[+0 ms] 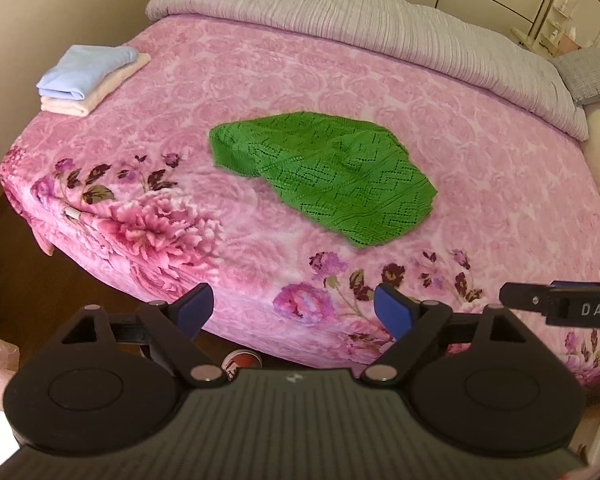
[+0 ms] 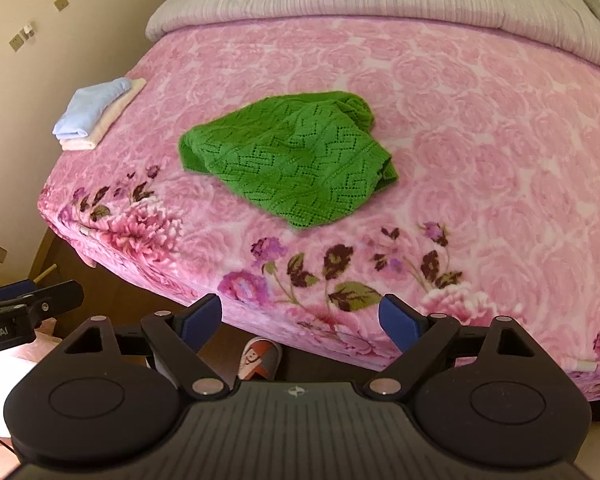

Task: Fold clothes

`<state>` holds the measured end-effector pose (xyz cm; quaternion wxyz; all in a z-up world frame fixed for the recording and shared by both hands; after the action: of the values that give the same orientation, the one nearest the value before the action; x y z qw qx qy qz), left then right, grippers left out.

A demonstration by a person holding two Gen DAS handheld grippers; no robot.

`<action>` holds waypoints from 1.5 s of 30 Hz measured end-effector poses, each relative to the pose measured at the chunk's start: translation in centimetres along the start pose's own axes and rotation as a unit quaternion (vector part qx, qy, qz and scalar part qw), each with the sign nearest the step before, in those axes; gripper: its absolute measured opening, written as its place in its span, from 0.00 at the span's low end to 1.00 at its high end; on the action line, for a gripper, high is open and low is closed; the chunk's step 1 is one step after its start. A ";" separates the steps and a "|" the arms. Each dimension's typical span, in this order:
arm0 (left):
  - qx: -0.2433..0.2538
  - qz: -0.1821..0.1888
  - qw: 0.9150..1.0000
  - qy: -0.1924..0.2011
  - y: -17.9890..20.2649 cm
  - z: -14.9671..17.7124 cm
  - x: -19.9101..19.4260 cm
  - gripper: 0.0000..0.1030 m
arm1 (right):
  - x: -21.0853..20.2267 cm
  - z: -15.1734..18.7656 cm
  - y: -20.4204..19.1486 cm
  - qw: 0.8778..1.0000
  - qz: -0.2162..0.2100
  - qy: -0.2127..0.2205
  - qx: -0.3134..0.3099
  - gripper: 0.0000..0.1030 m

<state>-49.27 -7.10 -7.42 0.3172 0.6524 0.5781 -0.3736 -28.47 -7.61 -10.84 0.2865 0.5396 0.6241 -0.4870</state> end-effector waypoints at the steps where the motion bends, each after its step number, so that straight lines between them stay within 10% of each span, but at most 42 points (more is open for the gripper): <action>1: 0.003 0.003 1.000 -0.002 -0.3 -0.3 0.5 0.83 | 0.3 -0.4 -0.1 1.000 0.003 0.001 0.005 0.86; 17: 0.084 0.045 0.995 -0.002 -10.4 -11.0 8.2 0.83 | 7.5 -8.5 -6.8 0.994 0.032 0.022 0.105 0.86; 25: 0.187 0.077 0.979 -0.027 -12.2 -13.1 13.7 0.83 | 10.6 -8.5 -5.1 0.972 0.078 0.025 0.220 0.86; 35: 0.329 0.139 0.931 -0.077 -6.3 -7.0 20.7 0.83 | 13.4 -1.8 0.2 0.931 0.097 0.014 0.350 0.86; 45: 0.502 0.142 0.853 -0.030 2.3 -2.1 27.2 0.77 | 17.7 3.0 7.7 0.896 0.108 -0.009 0.431 0.86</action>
<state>-45.28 8.49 -29.58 0.0133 0.7863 0.2039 -0.5830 -26.15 -3.84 -29.80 0.0827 0.6699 0.2885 -0.6791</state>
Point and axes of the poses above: each gripper's, at about its wrist camera, not at the fingertips, and x roughly the way its jaws point, y to its right, z to its underside, the point moved 9 cm from there along x, roughly the way its jaws point, and after that the axes turned 9 degrees about x, right-handed, at the moved point
